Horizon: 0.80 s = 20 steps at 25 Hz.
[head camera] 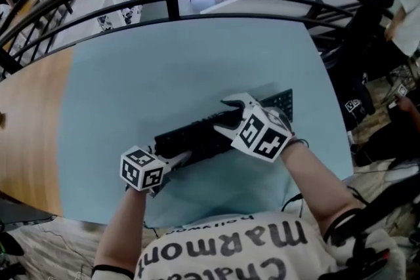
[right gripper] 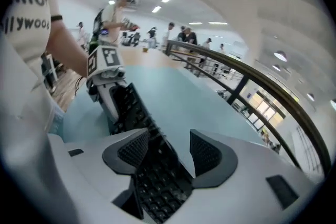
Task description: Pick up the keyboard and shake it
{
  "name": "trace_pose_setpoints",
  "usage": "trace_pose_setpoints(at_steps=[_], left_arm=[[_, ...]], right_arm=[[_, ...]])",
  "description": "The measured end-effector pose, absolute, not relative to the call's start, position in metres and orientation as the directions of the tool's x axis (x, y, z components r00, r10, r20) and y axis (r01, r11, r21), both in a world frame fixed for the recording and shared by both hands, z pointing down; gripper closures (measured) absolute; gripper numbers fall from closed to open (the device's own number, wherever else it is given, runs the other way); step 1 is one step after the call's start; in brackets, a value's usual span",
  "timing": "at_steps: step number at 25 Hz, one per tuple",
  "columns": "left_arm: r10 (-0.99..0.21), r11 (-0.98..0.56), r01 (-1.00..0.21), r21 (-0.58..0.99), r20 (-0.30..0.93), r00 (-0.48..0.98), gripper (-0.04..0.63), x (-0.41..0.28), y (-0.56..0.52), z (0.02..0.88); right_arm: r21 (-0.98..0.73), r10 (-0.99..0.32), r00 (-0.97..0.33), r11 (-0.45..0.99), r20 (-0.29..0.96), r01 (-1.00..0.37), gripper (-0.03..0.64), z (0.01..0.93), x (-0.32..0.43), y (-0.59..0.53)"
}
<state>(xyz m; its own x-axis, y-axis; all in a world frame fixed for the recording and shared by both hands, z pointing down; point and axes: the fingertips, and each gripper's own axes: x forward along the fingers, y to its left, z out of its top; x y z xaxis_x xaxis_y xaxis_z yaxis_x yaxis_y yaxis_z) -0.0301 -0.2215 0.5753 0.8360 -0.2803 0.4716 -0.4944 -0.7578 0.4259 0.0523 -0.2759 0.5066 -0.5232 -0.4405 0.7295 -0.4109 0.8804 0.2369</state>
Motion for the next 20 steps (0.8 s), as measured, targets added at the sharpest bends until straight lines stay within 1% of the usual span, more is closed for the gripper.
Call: trace_pose_setpoints(at_steps=[2,4,7,9,10,13,14,16,20], left_arm=[[-0.277,-0.759,-0.491,0.427,0.472,0.837,0.376,-0.031,-0.221,0.575],[-0.271,-0.758,-0.489,0.432,0.473,0.838,0.376,-0.031,-0.221,0.576],[-0.259,-0.750,-0.488,0.446,0.480,0.838,0.376,-0.035,-0.223,0.577],[-0.253,-0.748,-0.490,0.448,0.489,0.835,0.376,-0.040,-0.225,0.577],[-0.252,-0.749,-0.491,0.444,0.495,0.832,0.376,-0.043,-0.226,0.577],[-0.252,-0.760,-0.497,0.418,0.516,0.819,0.376,-0.050,-0.229,0.576],[-0.252,-0.764,-0.499,0.408,0.523,0.814,0.375,-0.052,-0.230,0.575],[-0.252,-0.773,-0.502,0.387,0.538,0.804,0.374,-0.056,-0.234,0.574],[-0.254,-0.791,-0.506,0.344,0.568,0.783,0.373,-0.064,-0.246,0.572]], right_arm=[[0.181,-0.506,-0.509,0.810,0.696,-0.558,0.351,0.498,0.096,-0.287],[0.101,-0.553,-0.498,0.730,0.669,-0.676,0.351,0.492,0.144,-0.293],[-0.111,-0.572,-0.526,0.604,0.629,-0.789,0.351,0.486,0.210,-0.290],[-0.267,-0.571,-0.560,0.517,0.600,-0.813,0.351,0.488,0.245,-0.282],[-0.318,-0.592,-0.566,0.476,0.574,-0.820,0.351,0.487,0.261,-0.280],[-0.409,-0.658,-0.556,0.384,0.508,-0.828,0.367,0.492,0.301,-0.280],[-0.422,-0.655,-0.553,0.367,0.516,-0.829,0.367,0.498,0.309,-0.279],[-0.406,-0.612,-0.545,0.365,0.573,-0.838,0.367,0.512,0.311,-0.277],[-0.327,-0.519,-0.526,0.428,0.674,-0.842,0.367,0.535,0.297,-0.277]])
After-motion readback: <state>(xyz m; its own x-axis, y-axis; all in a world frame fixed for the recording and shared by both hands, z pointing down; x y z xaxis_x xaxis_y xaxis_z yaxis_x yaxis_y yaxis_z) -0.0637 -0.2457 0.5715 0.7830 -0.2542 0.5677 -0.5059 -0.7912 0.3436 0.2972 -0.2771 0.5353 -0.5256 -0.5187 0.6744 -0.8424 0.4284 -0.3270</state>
